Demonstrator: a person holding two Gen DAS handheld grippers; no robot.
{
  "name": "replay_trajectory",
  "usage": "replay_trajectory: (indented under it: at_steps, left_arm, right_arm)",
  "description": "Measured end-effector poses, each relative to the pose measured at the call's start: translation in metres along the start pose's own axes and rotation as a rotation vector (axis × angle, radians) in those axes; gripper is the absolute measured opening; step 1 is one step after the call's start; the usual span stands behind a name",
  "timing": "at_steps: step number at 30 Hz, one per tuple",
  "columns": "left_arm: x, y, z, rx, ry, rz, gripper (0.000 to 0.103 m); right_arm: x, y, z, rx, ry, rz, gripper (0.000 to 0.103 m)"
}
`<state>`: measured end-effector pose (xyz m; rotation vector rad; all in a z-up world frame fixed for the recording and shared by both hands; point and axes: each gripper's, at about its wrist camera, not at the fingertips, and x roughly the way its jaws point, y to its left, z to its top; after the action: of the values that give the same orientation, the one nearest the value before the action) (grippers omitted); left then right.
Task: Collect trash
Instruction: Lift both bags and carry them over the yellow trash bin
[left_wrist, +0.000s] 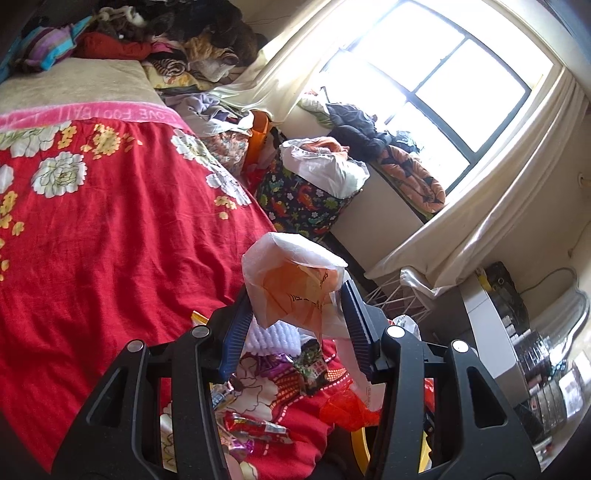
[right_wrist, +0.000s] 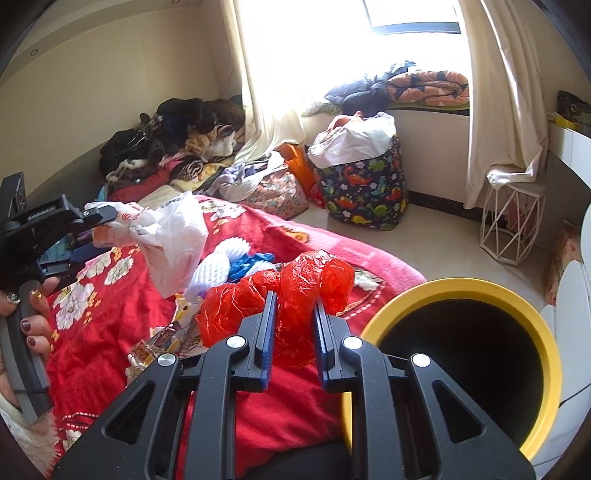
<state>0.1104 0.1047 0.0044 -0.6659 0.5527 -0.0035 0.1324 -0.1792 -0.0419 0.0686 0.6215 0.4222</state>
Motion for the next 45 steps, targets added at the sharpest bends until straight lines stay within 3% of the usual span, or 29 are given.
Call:
replay_trajectory:
  at_steps: [45]
  left_arm:
    - [0.030, -0.113, -0.072, 0.276, 0.091, -0.050, 0.041]
  right_arm:
    - [-0.071, -0.129, -0.020, 0.249, -0.094, -0.240, 0.018]
